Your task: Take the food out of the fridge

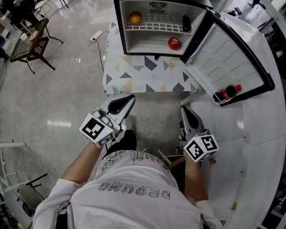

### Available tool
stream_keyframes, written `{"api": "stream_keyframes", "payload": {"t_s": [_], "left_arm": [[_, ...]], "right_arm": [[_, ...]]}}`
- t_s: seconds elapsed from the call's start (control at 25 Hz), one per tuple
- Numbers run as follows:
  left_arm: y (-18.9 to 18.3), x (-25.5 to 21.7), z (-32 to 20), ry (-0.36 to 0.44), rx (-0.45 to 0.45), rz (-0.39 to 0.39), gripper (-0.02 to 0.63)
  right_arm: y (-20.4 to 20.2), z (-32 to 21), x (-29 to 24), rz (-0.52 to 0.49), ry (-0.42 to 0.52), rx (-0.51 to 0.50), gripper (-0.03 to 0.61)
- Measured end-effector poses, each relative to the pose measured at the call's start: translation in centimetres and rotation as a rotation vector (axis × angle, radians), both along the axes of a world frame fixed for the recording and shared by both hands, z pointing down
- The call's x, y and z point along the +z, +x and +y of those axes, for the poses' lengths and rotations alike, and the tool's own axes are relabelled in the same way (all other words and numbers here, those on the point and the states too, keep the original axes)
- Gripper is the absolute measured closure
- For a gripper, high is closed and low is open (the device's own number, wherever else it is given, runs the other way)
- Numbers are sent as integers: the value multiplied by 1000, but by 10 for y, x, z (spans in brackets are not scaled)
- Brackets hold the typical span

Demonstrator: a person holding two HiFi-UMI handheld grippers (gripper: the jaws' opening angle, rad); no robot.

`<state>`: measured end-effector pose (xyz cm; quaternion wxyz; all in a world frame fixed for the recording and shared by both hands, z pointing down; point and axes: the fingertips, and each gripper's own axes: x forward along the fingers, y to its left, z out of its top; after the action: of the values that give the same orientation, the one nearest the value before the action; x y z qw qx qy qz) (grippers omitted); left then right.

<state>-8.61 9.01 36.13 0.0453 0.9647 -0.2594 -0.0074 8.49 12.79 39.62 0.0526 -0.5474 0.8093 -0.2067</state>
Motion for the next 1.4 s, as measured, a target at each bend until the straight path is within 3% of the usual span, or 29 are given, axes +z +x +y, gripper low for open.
{"api": "stream_keyframes", "payload": {"t_s": [0.6, 1.4], "left_arm": [[-12, 11, -132, -21, 58, 2, 607], [-27, -2, -230, -8, 143, 32, 607]], "right_arm": [[-24, -124, 5, 23, -25, 26, 577], [-52, -219, -12, 42, -16, 80, 577]]}}
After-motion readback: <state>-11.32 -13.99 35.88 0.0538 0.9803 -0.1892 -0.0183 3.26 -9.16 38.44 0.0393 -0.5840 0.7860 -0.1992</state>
